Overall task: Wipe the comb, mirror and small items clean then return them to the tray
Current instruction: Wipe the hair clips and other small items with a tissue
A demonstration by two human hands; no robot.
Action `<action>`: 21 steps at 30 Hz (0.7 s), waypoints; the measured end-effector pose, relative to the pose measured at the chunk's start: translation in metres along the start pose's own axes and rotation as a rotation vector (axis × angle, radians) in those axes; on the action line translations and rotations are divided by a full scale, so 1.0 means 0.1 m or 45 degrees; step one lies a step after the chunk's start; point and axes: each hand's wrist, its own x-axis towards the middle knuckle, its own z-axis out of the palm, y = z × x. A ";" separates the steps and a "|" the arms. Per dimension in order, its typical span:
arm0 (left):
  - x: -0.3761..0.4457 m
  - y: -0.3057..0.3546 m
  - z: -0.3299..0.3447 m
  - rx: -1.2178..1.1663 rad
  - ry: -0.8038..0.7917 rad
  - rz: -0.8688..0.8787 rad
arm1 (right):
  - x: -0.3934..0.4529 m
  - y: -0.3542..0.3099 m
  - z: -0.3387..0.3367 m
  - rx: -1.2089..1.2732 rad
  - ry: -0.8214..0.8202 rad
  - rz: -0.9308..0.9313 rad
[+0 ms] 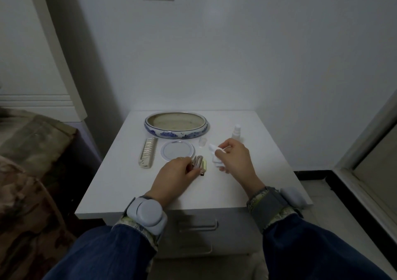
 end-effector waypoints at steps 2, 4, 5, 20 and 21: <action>0.00 0.00 -0.01 -0.049 -0.002 -0.018 | 0.00 0.04 0.00 -0.207 0.032 -0.090; -0.01 0.01 -0.04 -0.120 0.027 -0.038 | 0.00 0.06 -0.01 -0.349 0.064 -0.164; -0.01 0.01 -0.06 -0.156 0.055 -0.054 | -0.01 0.06 -0.02 -0.379 0.081 -0.190; -0.01 -0.05 -0.07 -0.200 0.163 -0.117 | 0.00 0.13 -0.18 -0.376 0.030 -0.095; -0.01 -0.05 -0.08 -0.198 0.160 -0.119 | 0.00 0.12 -0.20 -0.342 0.033 -0.092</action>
